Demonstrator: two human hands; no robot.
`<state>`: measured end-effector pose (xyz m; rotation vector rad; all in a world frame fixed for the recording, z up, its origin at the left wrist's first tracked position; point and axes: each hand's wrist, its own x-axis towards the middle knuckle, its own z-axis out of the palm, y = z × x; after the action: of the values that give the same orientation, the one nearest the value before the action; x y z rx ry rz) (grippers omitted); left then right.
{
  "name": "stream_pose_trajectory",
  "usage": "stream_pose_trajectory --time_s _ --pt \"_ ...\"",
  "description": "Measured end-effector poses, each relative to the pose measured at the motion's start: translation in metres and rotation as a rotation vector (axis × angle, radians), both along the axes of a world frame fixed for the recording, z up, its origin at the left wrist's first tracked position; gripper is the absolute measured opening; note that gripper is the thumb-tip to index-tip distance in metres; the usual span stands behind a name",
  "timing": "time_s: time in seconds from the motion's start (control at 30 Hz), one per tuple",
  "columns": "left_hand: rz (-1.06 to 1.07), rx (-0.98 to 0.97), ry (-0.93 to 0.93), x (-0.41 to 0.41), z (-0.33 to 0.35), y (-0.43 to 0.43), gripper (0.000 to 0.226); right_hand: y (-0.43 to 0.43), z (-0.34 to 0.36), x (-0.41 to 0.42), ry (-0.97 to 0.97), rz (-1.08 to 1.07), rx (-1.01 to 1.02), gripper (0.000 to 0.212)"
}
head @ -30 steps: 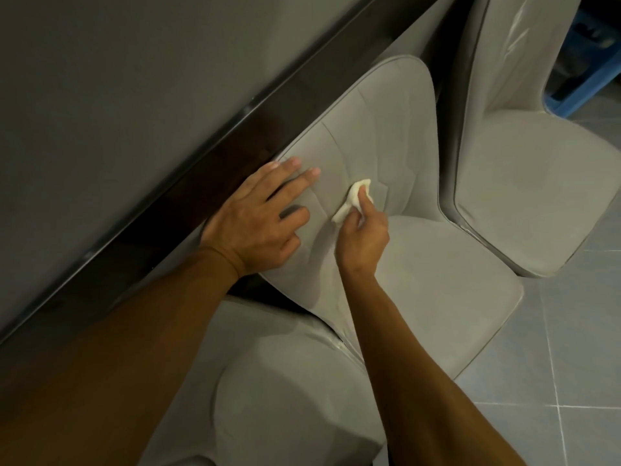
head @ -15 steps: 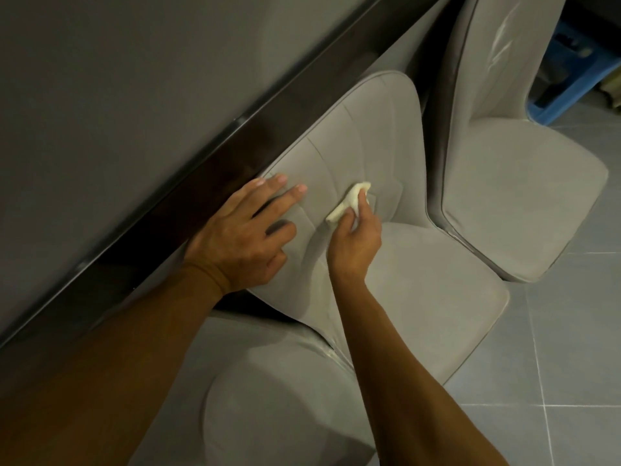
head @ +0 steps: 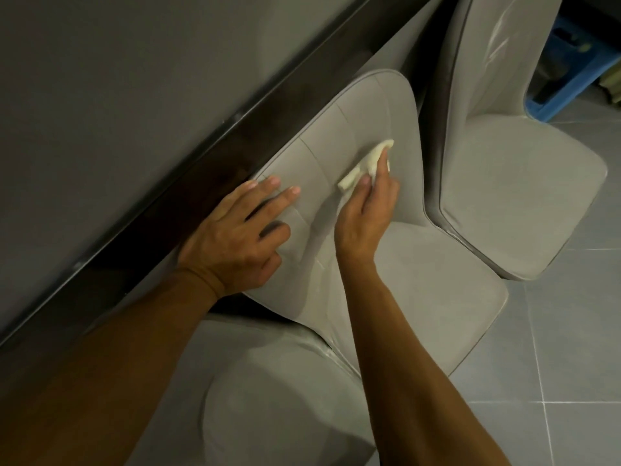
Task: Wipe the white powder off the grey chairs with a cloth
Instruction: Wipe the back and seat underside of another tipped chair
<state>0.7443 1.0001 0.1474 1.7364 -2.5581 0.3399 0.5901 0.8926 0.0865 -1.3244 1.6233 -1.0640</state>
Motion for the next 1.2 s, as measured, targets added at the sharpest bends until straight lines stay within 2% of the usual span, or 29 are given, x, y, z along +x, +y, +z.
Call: stream_pose_trajectory --time_s 0.07,0.2,0.27,0.33,0.5,0.63,0.73,0.8,0.93,1.0,1.13,1.2 --pt "0.001 0.011 -0.002 0.000 0.000 0.000 0.034 -0.005 0.004 0.007 0.027 0.034 -0.080 0.045" --pt "0.017 -0.003 0.003 -0.002 0.000 0.000 0.030 -0.027 -0.012 -0.004 -0.061 0.006 0.202 0.038" --pt "0.018 -0.010 0.006 -0.003 0.000 0.000 0.027 -0.034 -0.022 -0.017 -0.032 0.009 0.285 0.037" --pt "0.022 -0.012 0.008 -0.003 0.001 0.000 0.026 -0.033 -0.018 -0.021 0.024 0.058 0.231 0.042" --pt "0.028 -0.023 0.003 -0.004 0.002 0.000 0.024 -0.036 0.013 -0.002 -0.005 0.037 -0.046 0.047" --pt "0.031 -0.029 -0.006 -0.005 0.002 0.000 0.023 -0.052 0.011 -0.008 -0.177 -0.040 0.211 0.034" --pt "0.034 -0.029 -0.009 -0.006 0.003 0.000 0.022 -0.056 0.006 -0.020 -0.145 -0.045 0.295 0.037" --pt "0.036 -0.035 -0.014 -0.006 0.002 0.000 0.022 -0.053 0.007 -0.023 -0.052 -0.029 0.183 0.041" --pt "0.037 -0.035 -0.026 -0.006 0.001 0.000 0.025 -0.032 0.004 -0.014 -0.085 0.030 -0.142 0.037" --pt "0.033 -0.027 -0.027 -0.006 0.001 -0.001 0.025 -0.022 -0.015 -0.012 -0.097 0.029 -0.050 0.033" --pt "0.033 -0.035 -0.035 -0.005 0.000 -0.001 0.026 0.008 -0.064 -0.028 -0.054 0.051 0.559 0.029" --pt "0.032 -0.032 -0.028 -0.005 0.001 -0.001 0.027 0.030 -0.075 -0.037 -0.045 0.064 0.601 0.030"
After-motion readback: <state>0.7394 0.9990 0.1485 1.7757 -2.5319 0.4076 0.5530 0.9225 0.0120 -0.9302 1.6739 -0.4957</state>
